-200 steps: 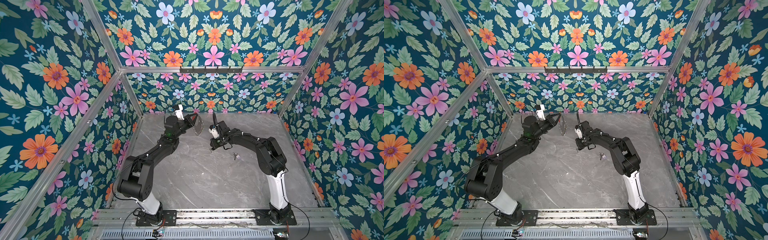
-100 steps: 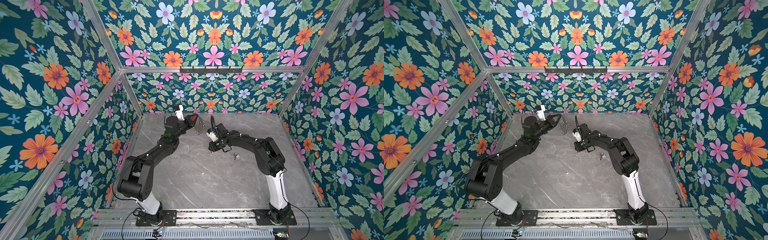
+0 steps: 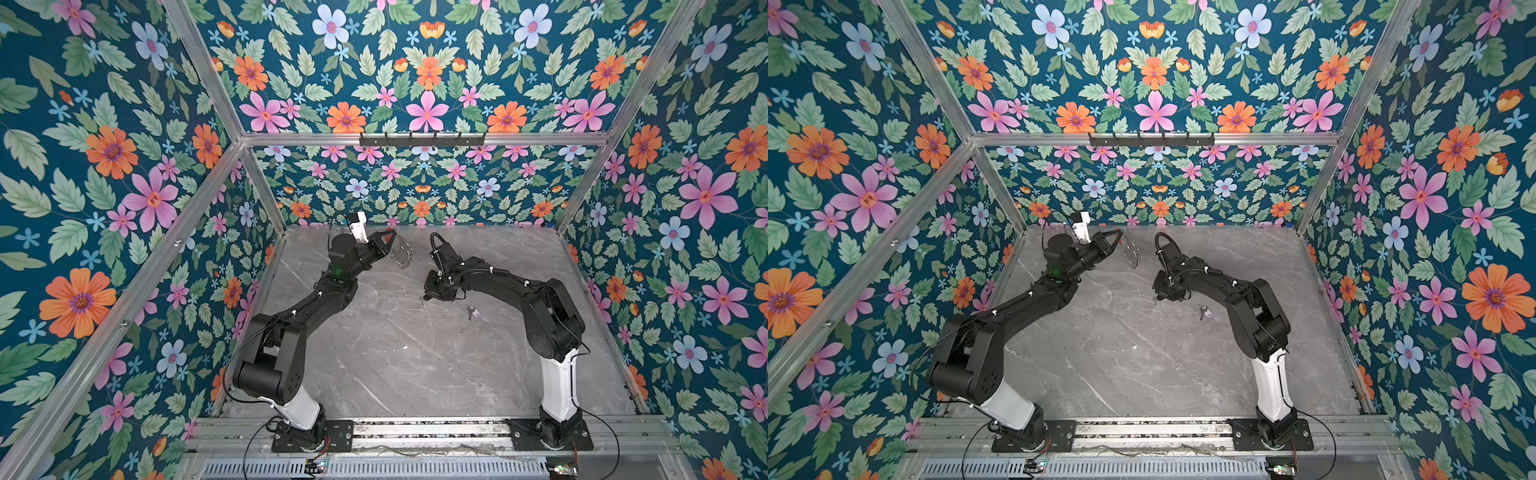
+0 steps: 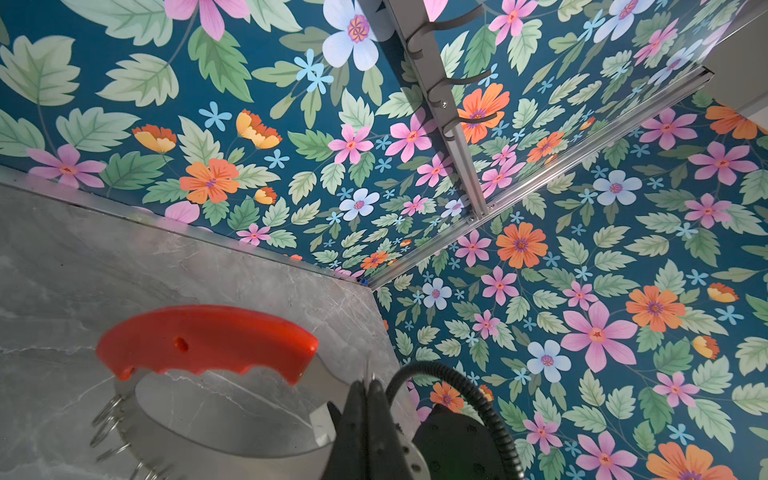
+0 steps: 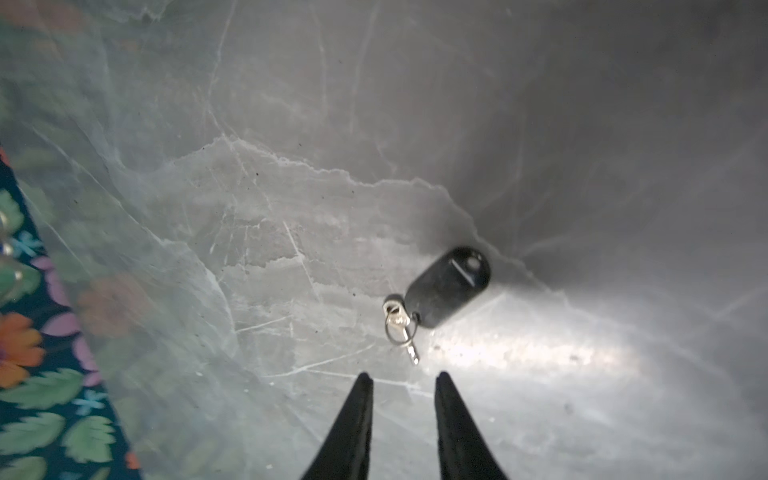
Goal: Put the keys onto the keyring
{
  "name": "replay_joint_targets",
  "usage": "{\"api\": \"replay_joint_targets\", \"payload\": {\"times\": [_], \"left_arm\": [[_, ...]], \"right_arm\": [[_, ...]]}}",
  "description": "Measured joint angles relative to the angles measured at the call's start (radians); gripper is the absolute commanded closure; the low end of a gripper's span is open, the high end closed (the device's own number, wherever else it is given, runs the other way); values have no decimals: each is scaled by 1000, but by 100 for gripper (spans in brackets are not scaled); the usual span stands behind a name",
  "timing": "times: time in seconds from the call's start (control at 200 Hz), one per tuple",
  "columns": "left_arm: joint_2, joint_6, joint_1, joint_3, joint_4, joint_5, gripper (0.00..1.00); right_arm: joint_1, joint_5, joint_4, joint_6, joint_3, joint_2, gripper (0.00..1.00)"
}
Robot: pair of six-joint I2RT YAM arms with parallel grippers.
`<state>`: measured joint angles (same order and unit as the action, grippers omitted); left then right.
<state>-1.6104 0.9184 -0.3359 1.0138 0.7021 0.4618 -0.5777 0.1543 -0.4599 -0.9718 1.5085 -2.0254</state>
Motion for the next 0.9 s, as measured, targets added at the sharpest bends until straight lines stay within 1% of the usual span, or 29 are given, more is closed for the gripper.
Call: {"api": "replay_joint_targets", "payload": {"times": [0.06, 0.16, 0.23, 0.315, 0.4, 0.54, 0.751, 0.901], "left_arm": [[10, 0, 0, -4, 0, 0, 100], [25, -2, 0, -8, -1, 0, 100], [33, -6, 0, -10, -3, 0, 100], [44, -12, 1, -11, -11, -1, 100], [53, -27, 1, -13, -20, -3, 100], [59, -34, 1, -14, -22, -5, 100], [56, -37, 3, -6, -36, -4, 100], [42, -37, 5, 5, -42, -1, 100]], "right_arm": [[-8, 7, 15, -126, -38, 24, 69], [-14, 20, 48, -287, -47, 33, 69], [-14, 25, 62, -376, -47, 29, 69], [-12, 27, 68, -450, -37, 9, 69], [-13, 27, 64, -489, -18, -12, 69], [-11, 26, 61, -513, 9, -31, 71], [-8, 26, 45, -526, 13, -51, 73], [-10, 26, 39, -531, 17, -63, 73]]}}
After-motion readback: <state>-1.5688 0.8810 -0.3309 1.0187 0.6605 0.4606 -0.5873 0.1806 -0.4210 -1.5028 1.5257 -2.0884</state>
